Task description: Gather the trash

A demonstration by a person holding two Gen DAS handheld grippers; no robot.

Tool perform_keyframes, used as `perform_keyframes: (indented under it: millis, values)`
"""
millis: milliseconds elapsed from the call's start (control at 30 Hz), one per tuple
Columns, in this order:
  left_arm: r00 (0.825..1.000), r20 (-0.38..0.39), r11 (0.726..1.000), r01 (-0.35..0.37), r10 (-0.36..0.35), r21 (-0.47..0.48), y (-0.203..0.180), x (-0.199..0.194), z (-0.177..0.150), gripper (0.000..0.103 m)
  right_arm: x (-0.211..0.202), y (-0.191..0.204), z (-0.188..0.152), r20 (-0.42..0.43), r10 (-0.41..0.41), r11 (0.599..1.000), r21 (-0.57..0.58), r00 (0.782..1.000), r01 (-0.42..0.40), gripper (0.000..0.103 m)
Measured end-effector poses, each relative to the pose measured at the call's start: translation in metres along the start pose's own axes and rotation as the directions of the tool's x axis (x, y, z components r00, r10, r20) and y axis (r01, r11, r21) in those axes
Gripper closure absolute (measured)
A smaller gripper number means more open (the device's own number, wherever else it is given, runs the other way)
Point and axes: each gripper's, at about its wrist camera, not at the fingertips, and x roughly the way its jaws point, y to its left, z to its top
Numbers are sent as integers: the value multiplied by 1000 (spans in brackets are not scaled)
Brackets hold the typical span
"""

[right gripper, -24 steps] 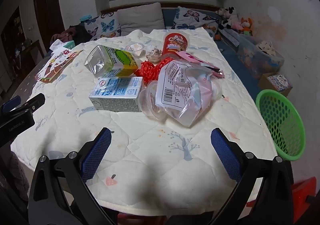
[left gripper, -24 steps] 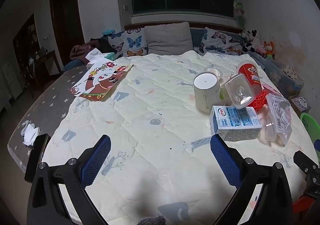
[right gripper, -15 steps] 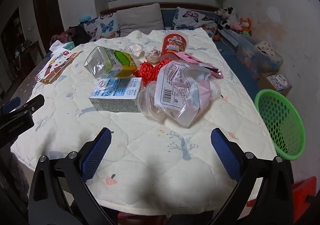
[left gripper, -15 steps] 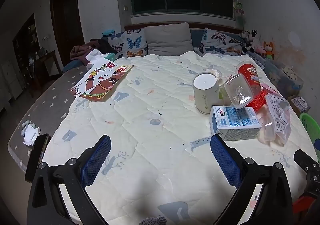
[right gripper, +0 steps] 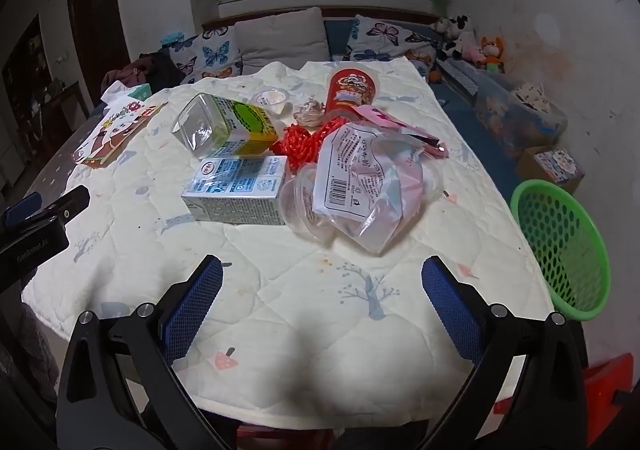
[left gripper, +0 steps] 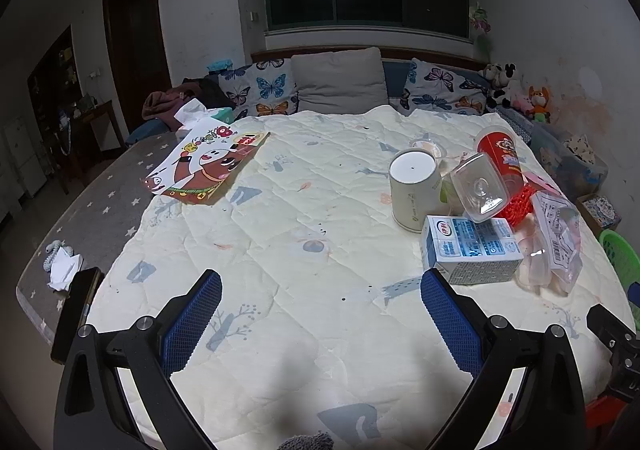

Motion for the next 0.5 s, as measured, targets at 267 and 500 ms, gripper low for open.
perform_keyframes:
  millis: [267, 500]
  values:
    - [1000, 0, 1000, 4, -4, 10, -3, 1, -1, 7, 1, 0, -1, -2, 4, 1000, 5, 1000, -4, 4]
    - [1000, 0, 1000, 2, -2, 13, -6, 2, -1, 7, 3, 1, 0, -4, 8, 1000, 6, 1000, -8, 4]
